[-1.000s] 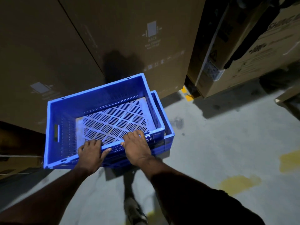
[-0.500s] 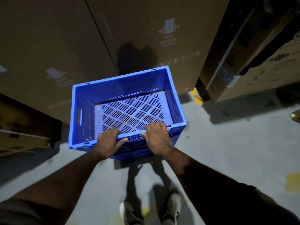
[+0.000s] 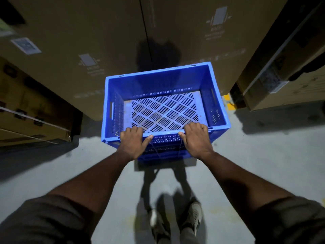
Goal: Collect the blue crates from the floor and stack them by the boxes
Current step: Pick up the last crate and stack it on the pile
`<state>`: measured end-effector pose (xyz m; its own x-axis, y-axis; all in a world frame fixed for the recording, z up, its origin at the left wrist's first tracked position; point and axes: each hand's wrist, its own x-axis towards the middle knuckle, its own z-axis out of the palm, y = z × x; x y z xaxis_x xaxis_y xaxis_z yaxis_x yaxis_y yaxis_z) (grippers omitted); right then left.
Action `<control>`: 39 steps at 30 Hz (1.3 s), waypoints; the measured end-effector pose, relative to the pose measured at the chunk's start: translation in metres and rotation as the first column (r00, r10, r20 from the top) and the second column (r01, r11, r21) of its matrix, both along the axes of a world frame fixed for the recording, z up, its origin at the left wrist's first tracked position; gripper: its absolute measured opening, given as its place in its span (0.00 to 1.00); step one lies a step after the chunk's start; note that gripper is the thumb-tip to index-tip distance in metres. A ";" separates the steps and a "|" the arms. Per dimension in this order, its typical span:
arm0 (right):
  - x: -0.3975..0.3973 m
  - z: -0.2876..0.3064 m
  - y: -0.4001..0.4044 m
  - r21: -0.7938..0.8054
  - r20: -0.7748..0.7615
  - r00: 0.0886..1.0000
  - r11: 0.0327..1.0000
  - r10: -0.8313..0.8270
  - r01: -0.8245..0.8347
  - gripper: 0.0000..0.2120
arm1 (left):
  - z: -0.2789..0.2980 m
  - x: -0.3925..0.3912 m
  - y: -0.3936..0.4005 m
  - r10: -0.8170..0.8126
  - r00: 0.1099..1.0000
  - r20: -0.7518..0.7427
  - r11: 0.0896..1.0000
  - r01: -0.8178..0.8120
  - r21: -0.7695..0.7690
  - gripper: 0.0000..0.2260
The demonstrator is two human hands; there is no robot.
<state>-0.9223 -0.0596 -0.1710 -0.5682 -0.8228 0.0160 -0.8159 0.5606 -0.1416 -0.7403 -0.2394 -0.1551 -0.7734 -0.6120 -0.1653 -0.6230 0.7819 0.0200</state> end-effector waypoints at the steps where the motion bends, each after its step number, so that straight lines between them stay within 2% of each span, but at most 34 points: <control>1: -0.001 -0.001 -0.001 0.003 -0.012 1.000 1.000 0.001 -0.001 0.20 | -0.001 -0.001 -0.001 0.001 1.000 -0.014 1.000 -0.001 0.013 0.27; 5: -0.007 0.000 -0.003 0.033 0.039 0.998 0.999 0.042 -0.043 0.22 | -0.004 -0.003 0.001 0.029 0.994 -0.104 0.999 -0.025 0.039 0.22; 7: -0.003 0.004 -0.005 0.035 0.078 0.997 0.999 0.002 -0.004 0.23 | -0.008 0.000 0.001 0.035 0.991 -0.131 0.999 -0.030 0.042 0.21; 11: 0.039 0.007 -0.015 0.102 0.011 1.000 0.995 0.003 -0.004 0.29 | -0.006 -0.003 0.002 0.054 0.993 -0.103 0.992 -0.042 0.118 0.22; 13: 0.057 0.005 -0.022 0.098 -0.003 1.000 0.995 -0.021 0.021 0.35 | -0.004 -0.006 0.014 0.017 0.991 -0.133 0.986 0.005 0.169 0.23; 16: 0.061 0.004 -0.025 0.160 -0.035 0.998 0.986 -0.049 0.054 0.43 | -0.008 -0.001 0.032 -0.127 0.984 -0.127 0.984 0.141 0.110 0.30; 21: 0.058 0.006 -0.026 0.239 -0.037 0.999 0.970 -0.024 0.032 0.52 | -0.010 0.000 0.027 -0.174 0.984 -0.035 0.980 0.177 0.086 0.43; 30: 0.055 0.020 -0.031 0.290 0.048 0.998 0.957 -0.043 0.027 0.53 | -0.007 0.000 0.016 -0.241 0.970 -0.015 0.958 0.241 0.156 0.50; 35: 0.078 0.014 -0.015 0.224 -0.045 0.998 0.974 0.036 -0.025 0.46 | 0.001 0.008 0.010 -0.299 0.954 -0.010 0.935 0.295 0.196 0.51; 37: 0.084 0.010 -0.013 0.192 -0.039 0.999 0.981 0.031 -0.023 0.44 | 0.005 0.010 0.011 -0.308 0.951 0.004 0.938 0.303 0.167 0.50; 39: 0.082 0.011 -0.014 0.186 -0.023 1.000 0.983 0.018 -0.014 0.45 | 0.006 0.017 0.021 -0.294 0.956 0.005 0.954 0.293 0.068 0.48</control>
<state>-0.8401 -0.0740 -0.1597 -0.5563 -0.8216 -0.1241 -0.8268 0.5623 -0.0165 -0.7231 -0.2186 -0.1493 -0.9145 -0.3456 -0.2106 -0.3667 0.9277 0.0701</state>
